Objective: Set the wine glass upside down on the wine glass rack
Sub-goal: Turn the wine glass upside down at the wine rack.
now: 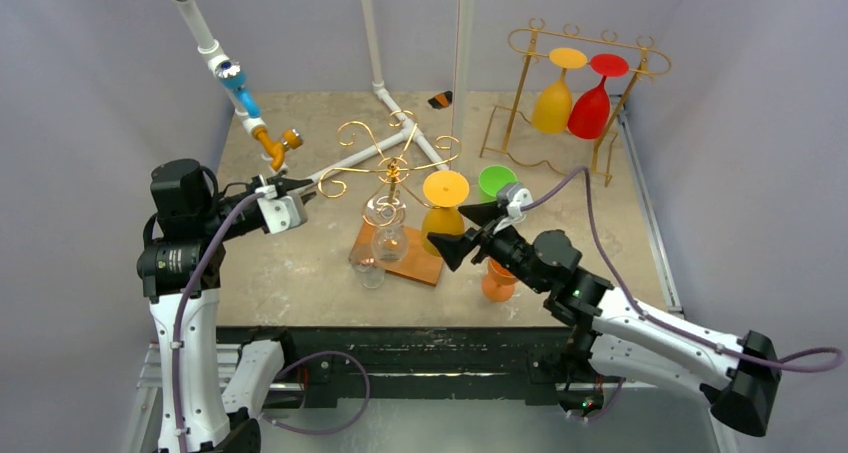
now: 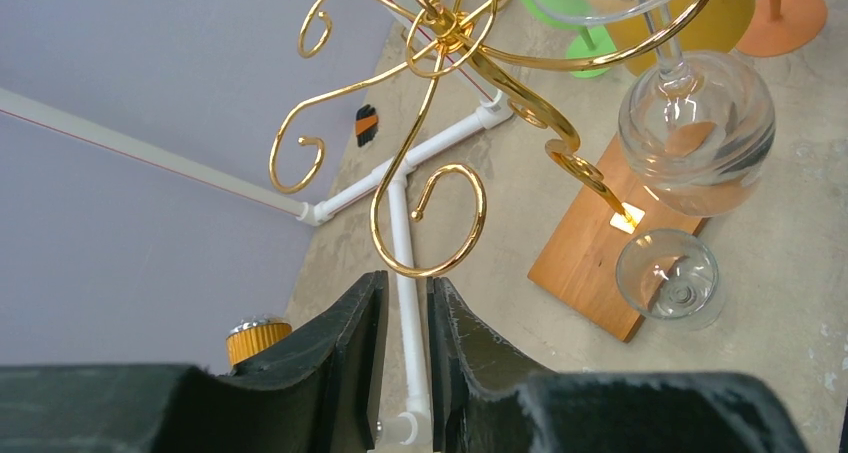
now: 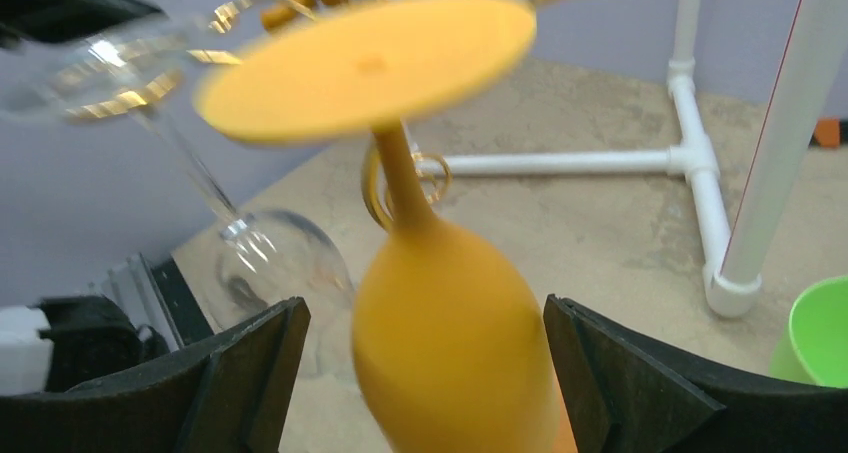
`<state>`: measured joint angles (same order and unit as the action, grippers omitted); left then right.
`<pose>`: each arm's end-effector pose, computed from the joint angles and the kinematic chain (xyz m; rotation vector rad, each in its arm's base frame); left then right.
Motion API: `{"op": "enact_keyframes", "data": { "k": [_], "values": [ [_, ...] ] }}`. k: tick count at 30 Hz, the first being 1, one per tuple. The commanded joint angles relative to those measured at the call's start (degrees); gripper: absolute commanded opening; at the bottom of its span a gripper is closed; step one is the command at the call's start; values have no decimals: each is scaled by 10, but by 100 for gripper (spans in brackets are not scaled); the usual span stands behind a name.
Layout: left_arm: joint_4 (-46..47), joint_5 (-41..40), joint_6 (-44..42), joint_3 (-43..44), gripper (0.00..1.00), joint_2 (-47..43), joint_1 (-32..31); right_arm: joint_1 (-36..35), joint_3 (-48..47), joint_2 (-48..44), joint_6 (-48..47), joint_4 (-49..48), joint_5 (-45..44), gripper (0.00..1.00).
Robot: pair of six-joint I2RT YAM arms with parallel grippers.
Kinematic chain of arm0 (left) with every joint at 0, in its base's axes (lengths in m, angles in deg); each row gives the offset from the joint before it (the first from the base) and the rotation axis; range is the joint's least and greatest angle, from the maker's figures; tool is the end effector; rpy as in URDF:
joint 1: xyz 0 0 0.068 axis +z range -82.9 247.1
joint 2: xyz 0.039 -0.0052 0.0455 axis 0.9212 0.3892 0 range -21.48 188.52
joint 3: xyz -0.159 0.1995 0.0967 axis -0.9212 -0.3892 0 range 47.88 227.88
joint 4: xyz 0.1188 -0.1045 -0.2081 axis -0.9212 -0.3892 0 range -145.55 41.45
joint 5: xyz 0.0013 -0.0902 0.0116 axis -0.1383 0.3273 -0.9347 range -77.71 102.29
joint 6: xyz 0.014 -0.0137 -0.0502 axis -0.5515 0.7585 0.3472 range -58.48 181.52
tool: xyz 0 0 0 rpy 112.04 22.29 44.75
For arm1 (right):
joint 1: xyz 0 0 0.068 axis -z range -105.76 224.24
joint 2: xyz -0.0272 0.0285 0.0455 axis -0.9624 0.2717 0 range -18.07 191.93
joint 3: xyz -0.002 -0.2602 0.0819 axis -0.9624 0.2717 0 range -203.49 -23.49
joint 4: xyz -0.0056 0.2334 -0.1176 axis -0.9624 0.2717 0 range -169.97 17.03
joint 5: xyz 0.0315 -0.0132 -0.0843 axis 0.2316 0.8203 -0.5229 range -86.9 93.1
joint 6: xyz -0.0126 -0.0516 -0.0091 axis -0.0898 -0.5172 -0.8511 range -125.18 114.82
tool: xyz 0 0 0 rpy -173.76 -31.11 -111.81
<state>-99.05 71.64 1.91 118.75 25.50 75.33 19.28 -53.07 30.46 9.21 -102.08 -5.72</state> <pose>0.1251 -0.0129 0.4194 1.2790 1.2758 -0.2186 0.1223 0.1651 0.2946 -0.4249 1.5191 0.8455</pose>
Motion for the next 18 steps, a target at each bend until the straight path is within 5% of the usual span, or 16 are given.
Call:
{"op": "enact_keyframes", "data": {
  "k": [1, 9, 18],
  "values": [
    [1, 23, -40, -2, 24, -2, 3, 2, -101, -58, 18, 131, 64, 99],
    [-8, 18, -43, 3, 25, -1, 3, 2, -299, -52, 28, 357, 85, 99],
    [-67, 10, -56, 32, 38, -1, 2, 8, -474, 59, -21, 438, -1, 96]
  ]
}}
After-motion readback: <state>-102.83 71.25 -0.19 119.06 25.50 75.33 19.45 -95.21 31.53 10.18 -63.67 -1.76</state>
